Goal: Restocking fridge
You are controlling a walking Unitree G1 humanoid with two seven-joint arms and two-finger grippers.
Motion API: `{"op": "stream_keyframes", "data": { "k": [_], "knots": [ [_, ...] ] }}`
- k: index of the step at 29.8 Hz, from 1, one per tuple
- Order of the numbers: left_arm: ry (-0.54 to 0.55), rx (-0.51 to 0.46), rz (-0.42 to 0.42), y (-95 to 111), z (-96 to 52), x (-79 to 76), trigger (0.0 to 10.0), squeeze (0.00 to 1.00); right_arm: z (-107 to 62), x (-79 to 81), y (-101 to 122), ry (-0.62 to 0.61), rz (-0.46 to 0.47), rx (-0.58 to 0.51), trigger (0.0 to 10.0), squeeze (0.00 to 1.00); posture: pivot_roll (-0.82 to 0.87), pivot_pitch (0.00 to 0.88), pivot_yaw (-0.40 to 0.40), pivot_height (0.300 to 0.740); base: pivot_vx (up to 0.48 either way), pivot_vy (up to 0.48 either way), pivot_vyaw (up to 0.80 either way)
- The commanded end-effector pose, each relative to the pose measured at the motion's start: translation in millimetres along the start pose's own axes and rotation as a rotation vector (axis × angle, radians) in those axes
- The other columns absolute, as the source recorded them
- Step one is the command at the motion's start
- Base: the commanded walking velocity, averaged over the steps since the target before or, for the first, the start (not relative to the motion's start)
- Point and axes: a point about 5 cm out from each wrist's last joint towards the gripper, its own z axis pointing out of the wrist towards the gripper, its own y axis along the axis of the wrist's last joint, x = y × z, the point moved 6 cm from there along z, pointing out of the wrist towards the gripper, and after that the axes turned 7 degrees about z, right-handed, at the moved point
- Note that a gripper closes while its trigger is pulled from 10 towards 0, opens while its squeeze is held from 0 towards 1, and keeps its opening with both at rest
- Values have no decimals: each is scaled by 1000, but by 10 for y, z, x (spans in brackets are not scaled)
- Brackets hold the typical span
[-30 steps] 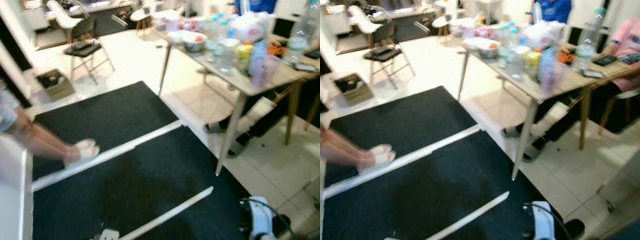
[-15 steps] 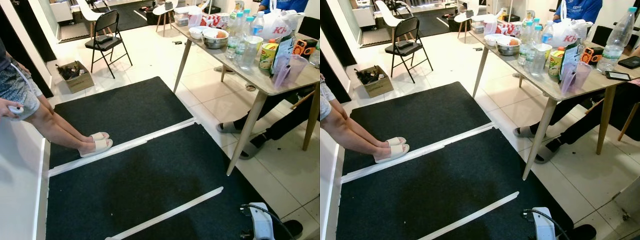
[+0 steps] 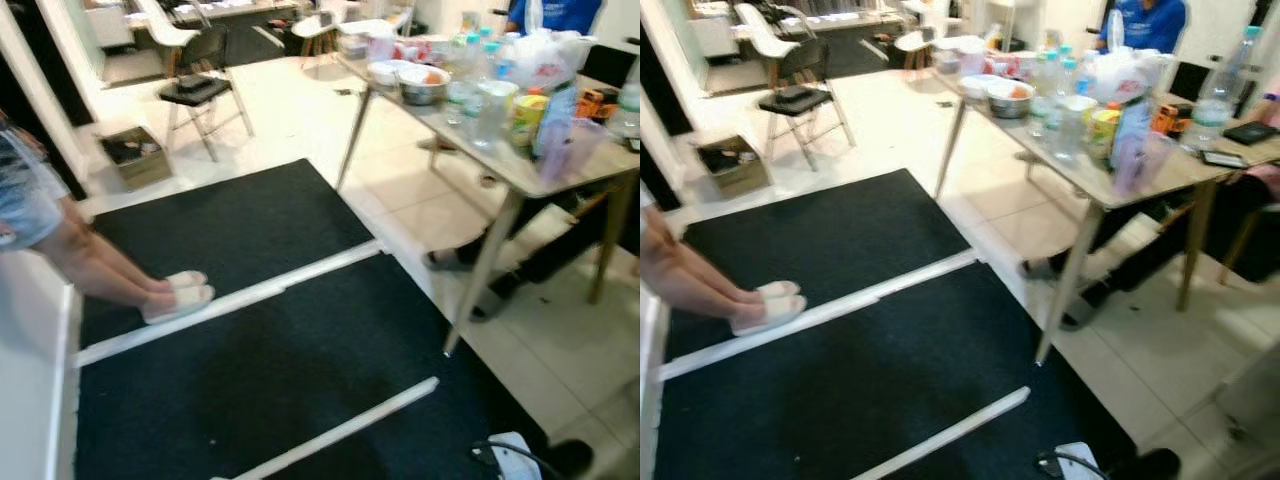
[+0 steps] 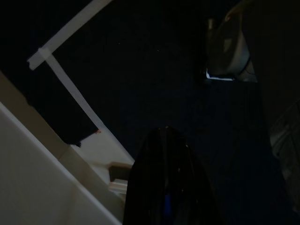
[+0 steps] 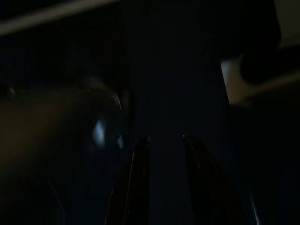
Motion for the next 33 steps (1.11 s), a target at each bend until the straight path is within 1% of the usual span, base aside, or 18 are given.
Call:
{"op": "stream_keyframes", "data": {
  "k": [1,10,18,21,23,24,25,28,30,33],
  "knots": [
    [-3,-65,11,212,8,6,10000,0,5,14,102,3,-19,-22,10000,0,-46,0,13,740,289,0,0],
    [-1,-68,12,221,8,11,10000,0,1,-6,127,-2,-24,-28,10000,0,-43,0,5,740,299,0,0],
    [-13,-64,17,217,16,-43,10000,0,-20,-122,127,-29,-21,-27,10000,0,-58,0,-6,740,307,0,0],
    [-12,-64,16,213,14,-36,10000,0,-20,-122,108,-30,-18,-21,10000,0,-57,0,-11,740,304,0,0],
    [6,-71,-28,214,5,27,10000,0,-10,-75,67,-25,-23,-10,10000,0,-54,0,6,740,298,0,0],
    [11,-72,-36,213,1,52,10000,0,-6,-58,52,-25,-22,-5,10000,0,-57,0,14,740,296,0,0],
    [11,-72,-36,213,1,52,10000,0,-6,-58,52,-25,-22,-5,10000,0,-57,0,14,740,296,0,0],
    [22,-64,-25,189,-14,132,10000,0,10,16,25,-20,-19,0,10000,0,-65,0,38,740,300,0,0],
    [26,-61,-23,182,-18,154,10000,0,15,40,20,-19,-20,2,10000,0,-65,0,38,740,300,0,0],
    [43,-65,-35,213,-30,233,10000,0,27,113,6,-7,-24,5,10000,0,-71,0,47,740,303,0,0]
  ]
}}
